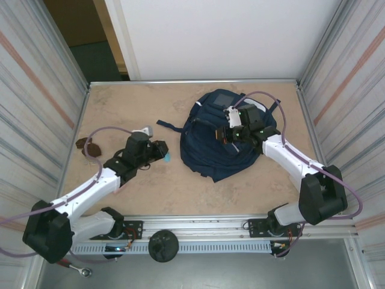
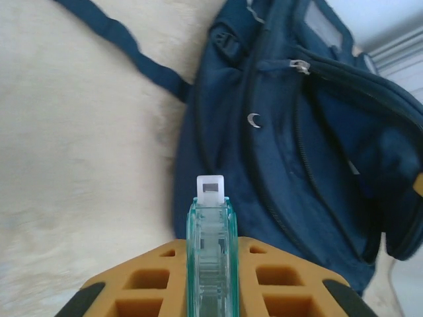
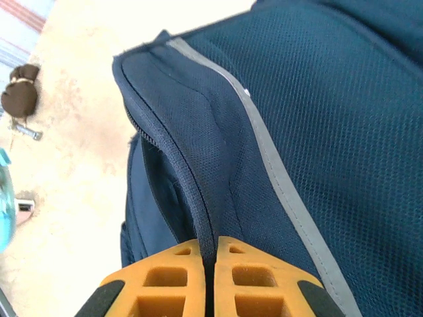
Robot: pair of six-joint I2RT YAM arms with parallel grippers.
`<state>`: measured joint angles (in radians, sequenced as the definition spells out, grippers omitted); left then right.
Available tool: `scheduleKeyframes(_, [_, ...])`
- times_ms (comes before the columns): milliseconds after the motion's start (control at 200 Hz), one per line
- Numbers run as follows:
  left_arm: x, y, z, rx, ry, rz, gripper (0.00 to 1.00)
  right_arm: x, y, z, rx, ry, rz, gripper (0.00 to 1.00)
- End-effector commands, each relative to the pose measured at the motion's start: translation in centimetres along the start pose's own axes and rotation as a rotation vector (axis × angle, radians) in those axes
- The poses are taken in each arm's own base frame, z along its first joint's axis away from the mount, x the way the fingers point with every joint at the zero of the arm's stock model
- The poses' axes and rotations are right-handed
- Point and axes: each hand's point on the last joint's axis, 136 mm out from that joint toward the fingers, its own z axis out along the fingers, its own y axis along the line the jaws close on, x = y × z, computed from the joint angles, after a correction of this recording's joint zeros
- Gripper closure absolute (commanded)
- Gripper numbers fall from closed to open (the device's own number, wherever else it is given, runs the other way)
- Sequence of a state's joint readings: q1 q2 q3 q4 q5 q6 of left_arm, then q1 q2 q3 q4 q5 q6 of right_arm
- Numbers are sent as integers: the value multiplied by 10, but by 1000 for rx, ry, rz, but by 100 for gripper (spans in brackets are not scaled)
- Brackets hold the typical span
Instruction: Pack books, pencil case, and school supplies into a backpack
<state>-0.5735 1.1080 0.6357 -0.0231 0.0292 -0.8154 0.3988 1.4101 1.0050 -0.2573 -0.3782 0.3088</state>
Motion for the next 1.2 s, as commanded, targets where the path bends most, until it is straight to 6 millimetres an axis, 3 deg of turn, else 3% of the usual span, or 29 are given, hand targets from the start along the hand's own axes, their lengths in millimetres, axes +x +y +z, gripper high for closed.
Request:
scheduleKeyframes(0, [-22,-45,6,121,-88,-57,90,-34,17,-23,-50,-85,9,99])
scheduleKeyframes(230, [-13,-91,41,201,-71,-68,88,-56,22,-29,-112,-112,41,100])
scheduleKeyframes(476, [-8,-126,72,246,-72,-99,86,-70,29,-33,-148,-128,54,100])
scheduleKeyframes(631, [-8,-142,106,233,-84,-137,83,-76,34,-34,-171,-131,56,100])
scheduleKeyframes(686, [-8,-145,121,216,-96,-146,79,-76,33,-34,-169,-131,56,100])
scheduleKeyframes(807, [-8,-156,143,214,-83,-118,58,-74,34,-37,-164,-128,54,100])
scheduleKeyframes(972, [3,-151,134,215,-41,-47,43,-70,25,-41,-131,-130,47,100])
scheduleKeyframes(1192, [17,-126,85,186,-4,101,37,-58,16,-32,-114,-109,50,100])
